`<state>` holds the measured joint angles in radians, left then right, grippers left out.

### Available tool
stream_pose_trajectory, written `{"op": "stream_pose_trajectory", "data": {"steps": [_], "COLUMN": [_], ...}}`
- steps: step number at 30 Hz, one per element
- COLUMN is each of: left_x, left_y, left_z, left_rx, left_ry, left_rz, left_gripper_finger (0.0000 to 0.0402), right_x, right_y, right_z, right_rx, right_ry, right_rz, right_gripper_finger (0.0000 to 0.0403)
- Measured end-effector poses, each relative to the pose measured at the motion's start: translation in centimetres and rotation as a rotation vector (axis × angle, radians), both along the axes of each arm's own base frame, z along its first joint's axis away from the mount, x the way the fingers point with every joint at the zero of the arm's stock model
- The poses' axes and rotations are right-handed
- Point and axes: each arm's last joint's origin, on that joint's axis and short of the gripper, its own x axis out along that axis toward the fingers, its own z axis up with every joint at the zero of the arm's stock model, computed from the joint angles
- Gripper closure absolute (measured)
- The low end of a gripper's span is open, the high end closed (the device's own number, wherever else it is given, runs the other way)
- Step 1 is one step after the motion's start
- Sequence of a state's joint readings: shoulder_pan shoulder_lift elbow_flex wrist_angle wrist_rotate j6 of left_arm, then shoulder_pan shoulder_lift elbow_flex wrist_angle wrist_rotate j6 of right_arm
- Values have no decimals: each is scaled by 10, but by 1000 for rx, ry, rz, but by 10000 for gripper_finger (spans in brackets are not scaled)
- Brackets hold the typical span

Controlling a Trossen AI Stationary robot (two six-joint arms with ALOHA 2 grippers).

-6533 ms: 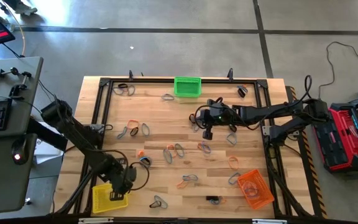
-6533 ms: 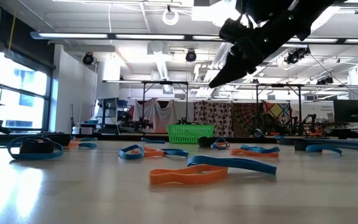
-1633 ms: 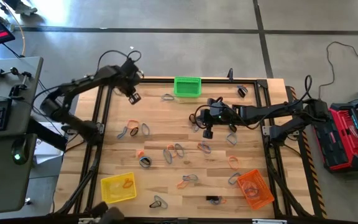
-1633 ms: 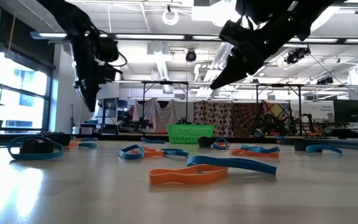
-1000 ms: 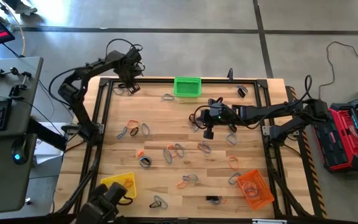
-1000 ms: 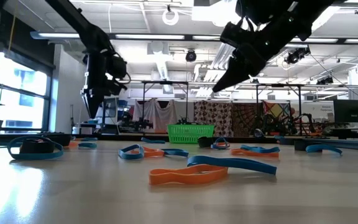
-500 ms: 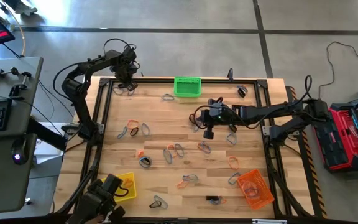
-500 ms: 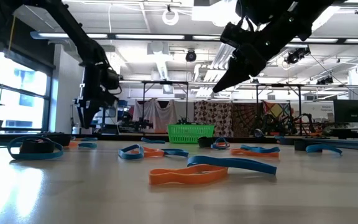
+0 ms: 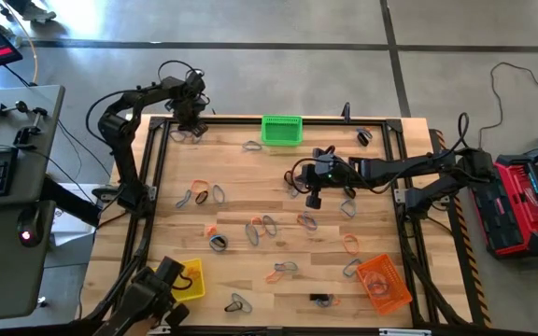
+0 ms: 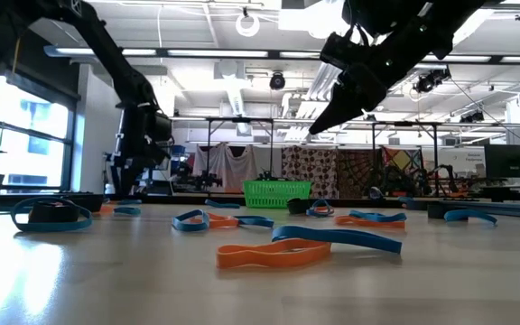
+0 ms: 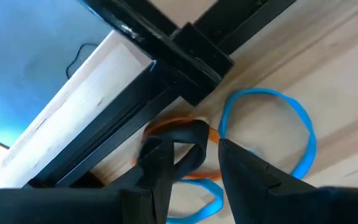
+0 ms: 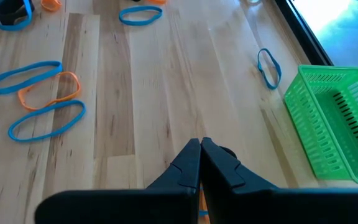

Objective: Sort rubber bands into baskets
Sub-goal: Put the black rubber band into the green bin

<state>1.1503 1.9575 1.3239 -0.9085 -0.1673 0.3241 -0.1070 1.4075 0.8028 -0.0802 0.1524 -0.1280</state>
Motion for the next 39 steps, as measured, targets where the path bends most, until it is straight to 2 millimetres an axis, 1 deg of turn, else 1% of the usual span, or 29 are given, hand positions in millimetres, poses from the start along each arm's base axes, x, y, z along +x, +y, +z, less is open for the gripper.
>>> {"op": "stream_pose_trajectory", "data": {"steps": [4,6,11,15,16,23,28,32,35,39], "left_x": [0,0,0,0,1,1,5,9,17,32], "left_y": [2,2,2,3,3,5,1,-8,-19,-38], "left_z": [-5,-7,-7,-2,-1,11,29,53,73,98], "left_rx": [-7,-11,-13,-16,-14,-10,40,109,170,233], "left_ry": [3,6,7,12,14,36,14,-22,-61,-111], "left_rz": [2,1,1,1,3,7,-6,-27,-60,-135], "left_gripper_finger": [283,291,340,389,395,399,400,401,401,401], "right_x": [0,0,0,0,0,0,0,0,0,1], "right_y": [0,0,0,0,0,0,0,0,0,0], "right_z": [0,0,0,0,0,0,0,0,0,1], "right_rx": [0,0,0,0,0,1,2,2,2,-9], "right_ry": [0,0,1,1,1,0,0,0,-1,-10], "right_rz": [0,0,0,1,1,2,3,3,2,3], "right_gripper_finger": [402,402,402,402,402,402,402,402,402,402]}}
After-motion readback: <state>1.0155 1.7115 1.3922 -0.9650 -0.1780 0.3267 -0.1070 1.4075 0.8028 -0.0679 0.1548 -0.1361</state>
